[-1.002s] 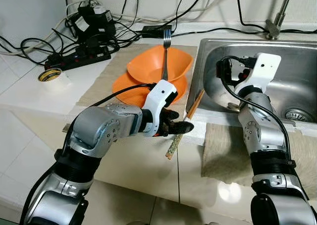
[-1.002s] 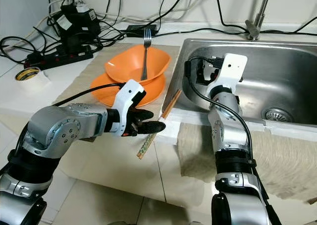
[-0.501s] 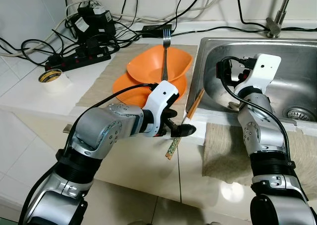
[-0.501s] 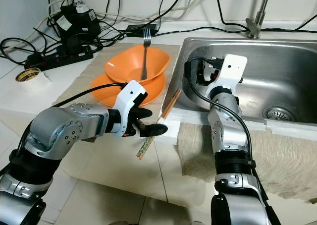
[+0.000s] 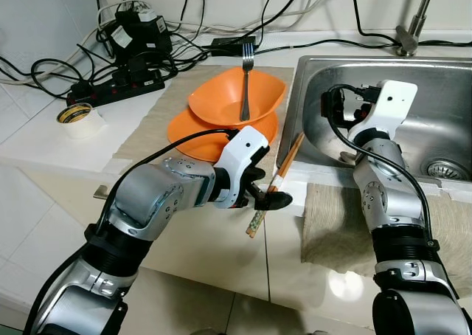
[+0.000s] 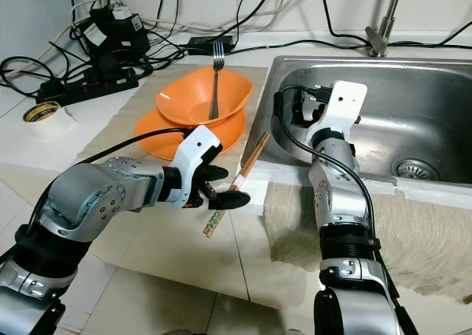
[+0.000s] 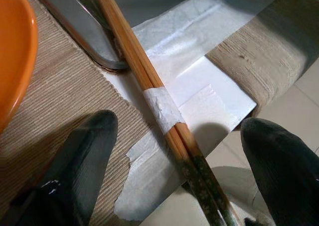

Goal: Kitchen organization

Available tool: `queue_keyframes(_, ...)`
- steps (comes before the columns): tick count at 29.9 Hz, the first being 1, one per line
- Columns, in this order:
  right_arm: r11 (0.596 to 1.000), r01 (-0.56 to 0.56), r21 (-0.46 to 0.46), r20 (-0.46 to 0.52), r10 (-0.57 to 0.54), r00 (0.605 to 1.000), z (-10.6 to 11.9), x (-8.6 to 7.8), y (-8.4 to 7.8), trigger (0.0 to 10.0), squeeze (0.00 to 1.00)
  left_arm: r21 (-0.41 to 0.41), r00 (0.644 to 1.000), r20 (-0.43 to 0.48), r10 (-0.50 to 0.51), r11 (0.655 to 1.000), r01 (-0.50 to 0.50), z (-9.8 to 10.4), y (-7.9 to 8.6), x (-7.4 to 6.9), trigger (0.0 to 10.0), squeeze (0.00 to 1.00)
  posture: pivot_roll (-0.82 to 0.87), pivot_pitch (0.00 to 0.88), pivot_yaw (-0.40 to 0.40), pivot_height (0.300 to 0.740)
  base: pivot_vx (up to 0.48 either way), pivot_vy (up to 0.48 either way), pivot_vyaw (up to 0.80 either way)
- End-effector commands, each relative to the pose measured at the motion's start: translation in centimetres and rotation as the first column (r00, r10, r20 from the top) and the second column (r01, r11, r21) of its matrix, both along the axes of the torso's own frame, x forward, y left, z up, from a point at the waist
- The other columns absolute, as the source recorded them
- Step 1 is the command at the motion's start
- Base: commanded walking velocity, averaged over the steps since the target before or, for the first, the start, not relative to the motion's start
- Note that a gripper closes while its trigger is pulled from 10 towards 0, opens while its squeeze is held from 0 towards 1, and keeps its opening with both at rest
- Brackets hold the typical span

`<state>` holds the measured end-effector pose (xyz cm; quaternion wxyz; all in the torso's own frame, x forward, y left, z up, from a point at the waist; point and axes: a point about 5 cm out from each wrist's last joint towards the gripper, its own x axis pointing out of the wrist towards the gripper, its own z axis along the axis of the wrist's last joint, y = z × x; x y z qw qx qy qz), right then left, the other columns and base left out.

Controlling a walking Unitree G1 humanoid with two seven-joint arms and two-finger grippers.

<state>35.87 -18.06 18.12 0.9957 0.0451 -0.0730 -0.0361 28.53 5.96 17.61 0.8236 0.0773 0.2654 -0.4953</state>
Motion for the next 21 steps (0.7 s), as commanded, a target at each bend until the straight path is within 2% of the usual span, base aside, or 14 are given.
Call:
queue_keyframes(1, 1.0, -0.01, -0.011, 0.01, 0.01, 1.0, 0.3, -0.1, 0.5, 10.0, 0.0, 0.064, 1.0, -0.009, 0.004, 0.998, -0.004, -1.0, 0.6, 0.0, 10.0, 0.0, 0.0, 0.0, 0.165, 0.74, 0.0, 0.0, 0.0)
queue_keyframes(5, 1.0, -0.007, -0.013, 0.009, 0.007, 1.0, 0.3, -0.2, 0.4, 10.0, 0.0, 0.116, 1.0, 0.0, 0.003, 0.993, -0.003, -1.9, 1.2, 0.2, 10.0, 0.0, -0.01, 0.0, 0.165, 0.74, 0.0, 0.0, 0.0)
queue_keyframes(9, 1.0, -0.006, -0.014, 0.008, 0.006, 1.0, 0.3, -0.1, 0.3, 10.0, 0.0, 0.085, 0.993, -0.111, 0.039, 0.996, -0.03, -2.7, 1.6, 0.2, 10.0, 0.0, -0.01, 0.0, 0.162, 0.74, 0.0, 0.0, 0.0)
queue_keyframes(15, 1.0, -0.005, -0.017, 0.008, 0.005, 1.0, 0.4, -0.1, 0.2, 10.0, 0.0, 0.086, 0.992, -0.124, 0.03, 0.996, -0.019, -2.8, 1.8, 0.4, 10.0, 0.0, -0.01, 0.0, 0.161, 0.74, 0.0, 0.0, 0.0)
queue_keyframes(16, 1.0, -0.005, -0.016, 0.008, 0.005, 1.0, 0.4, -0.1, 0.2, 10.0, 0.0, 0.081, 0.992, -0.127, 0.027, 0.997, -0.016, -2.9, 1.7, 0.4, 0.0, 0.0, -0.01, 0.0, 0.161, 0.74, 0.0, 0.0, 0.0)
queue_keyframes(21, 1.0, -0.005, -0.016, 0.008, 0.005, 1.0, 0.4, -0.1, 0.2, 10.0, 0.0, 0.065, 0.99, -0.14, 0.018, 0.998, -0.009, -3.0, 1.6, 0.4, 0.0, 0.0, -0.01, 0.0, 0.162, 0.74, 0.0, 0.0, 0.0)
